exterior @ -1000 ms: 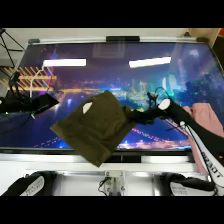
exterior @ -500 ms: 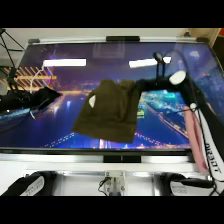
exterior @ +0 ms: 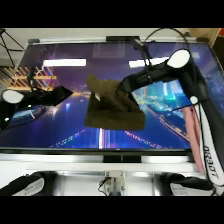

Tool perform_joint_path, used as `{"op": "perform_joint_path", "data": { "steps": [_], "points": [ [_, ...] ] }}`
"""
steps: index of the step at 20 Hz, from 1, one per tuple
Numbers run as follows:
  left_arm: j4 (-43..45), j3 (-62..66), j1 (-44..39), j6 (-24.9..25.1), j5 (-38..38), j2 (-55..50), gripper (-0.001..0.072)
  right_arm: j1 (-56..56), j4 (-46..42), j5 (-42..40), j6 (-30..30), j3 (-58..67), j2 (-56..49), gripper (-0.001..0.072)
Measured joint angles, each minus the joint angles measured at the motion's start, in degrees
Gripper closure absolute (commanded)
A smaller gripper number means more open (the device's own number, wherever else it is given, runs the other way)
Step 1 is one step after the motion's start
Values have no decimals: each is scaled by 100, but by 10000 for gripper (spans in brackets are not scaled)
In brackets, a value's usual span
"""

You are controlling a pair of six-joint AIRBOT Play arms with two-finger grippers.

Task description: Fold the shirts.

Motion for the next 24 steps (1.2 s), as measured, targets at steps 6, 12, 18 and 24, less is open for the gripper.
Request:
{"op": "perform_joint_path", "data": {
  "steps": [6, 12, 18, 24],
  "points": [
    [-1427, 315, -157, 1215, 70, -1123, 85, 90, -201, 483, 463, 55, 188, 575],
    [-1921, 844, 7, 1858, -686, -1801, 114, 101, -608, 428, 658, 61, 219, 575],
    [-1073, 1104, 946, 1515, -2135, -1910, 52, 101, -883, 282, 699, 61, 219, 575],
    [-861, 463, 494, 1285, -2350, -1941, 34, 101, -835, 249, 767, 61, 221, 575]
  ]
}}
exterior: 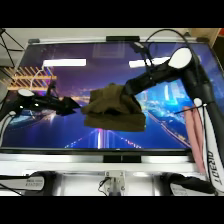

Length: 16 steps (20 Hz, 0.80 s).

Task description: Fold the shirts.

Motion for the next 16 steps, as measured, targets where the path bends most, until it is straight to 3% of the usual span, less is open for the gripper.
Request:
{"op": "perform_joint_path", "data": {
  "steps": [2, 3, 5, 6, 7, 13, 16],
  "points": [
    [-136, -120, -348, -7, 317, -37, 37, 2, 111, -2, 28, 0, 0, 575],
    [-214, -157, -494, -11, 483, -59, 78, 2, 136, 0, 33, 0, 0, 575],
    [-343, -203, -678, -28, 817, -96, 435, 0, 170, 9, 37, 0, 0, 575],
    [-396, -212, -710, -39, 960, -107, 571, 0, 179, 35, 39, 0, 2, 575],
    [-448, -205, -715, -42, 1051, -111, 662, 0, 173, 39, 39, 0, 0, 575],
    [-656, 542, -254, 293, 1340, -35, 666, 0, 33, -61, -35, 0, 2, 575],
    [-688, 1268, -98, 466, 1298, 4, 666, 2, -9, -608, -341, 2, 2, 575]
  ]
}}
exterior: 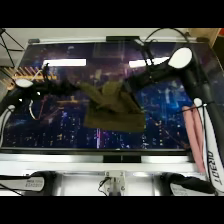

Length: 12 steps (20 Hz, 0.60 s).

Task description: Fold the shirts.

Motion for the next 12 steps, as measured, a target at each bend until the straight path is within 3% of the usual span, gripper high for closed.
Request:
{"op": "perform_joint_path", "data": {
  "steps": [6, 8, 12],
  "points": [
    [26, 1539, 149, 284, -396, 337, 667, -2, -9, -1832, -415, 304, 116, 575],
    [385, 1742, 166, 164, -706, 551, 668, 0, -144, -1825, -282, 382, 227, 575],
    [1491, 1405, -103, -308, -1231, 903, 668, 4, -1134, -763, 420, 166, 302, 575]
  ]
}}
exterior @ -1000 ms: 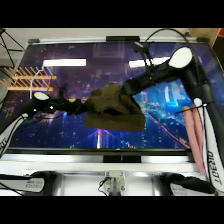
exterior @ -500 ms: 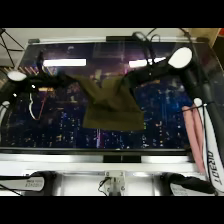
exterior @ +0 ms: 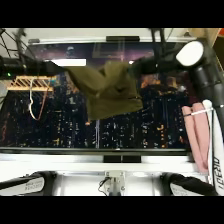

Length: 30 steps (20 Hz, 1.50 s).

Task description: Fold the shirts.

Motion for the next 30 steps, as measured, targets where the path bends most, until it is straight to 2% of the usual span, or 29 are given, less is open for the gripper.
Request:
{"op": "perform_joint_path", "data": {
  "steps": [2, 5, 7, 12, 15, 18, 21, 22, 23, 24, 25, 30],
  "points": [
    [321, -562, -295, -125, 214, 96, 668, 0, -442, 101, 210, -435, 9, 575],
    [533, -1224, -748, -205, 1182, 129, 667, 0, -787, -494, 376, -1054, -68, 575],
    [608, -1357, -914, -247, 2041, 131, 666, 0, -909, -1384, 439, -1250, -111, 575],
    [614, -1220, -1099, -262, 4225, 33, 665, -76, -1099, -4371, 496, -1408, -352, 575],
    [634, -1189, -1266, -267, 4793, -387, 664, -81, -1060, -5108, 503, -1438, -822, 575],
    [645, -1176, -1499, -271, 4986, -960, 666, -48, -852, -5060, 507, -1449, -1309, 575],
    [656, -1169, -1593, -264, 4826, -1196, 650, -44, -721, -4815, 490, -1449, -1399, 575],
    [660, -1165, -1578, -256, 4811, -1226, 601, -37, -704, -4723, 452, -1449, -1346, 576],
    [664, -1165, -1565, -245, 4752, -1248, 497, -35, -680, -4594, 439, -1449, -1257, 576],
    [673, -1165, -1545, -240, 4649, -1274, 330, -24, -673, -4468, 411, -1449, -1152, 576],
    [673, -1165, -1537, -236, 4492, -1287, 225, -9, -660, -4256, 367, -1449, -1025, 576],
    [675, -1165, -1403, -487, 3735, -1331, 224, 116, -640, -2367, -105, -1471, -437, 577]
  ]
}}
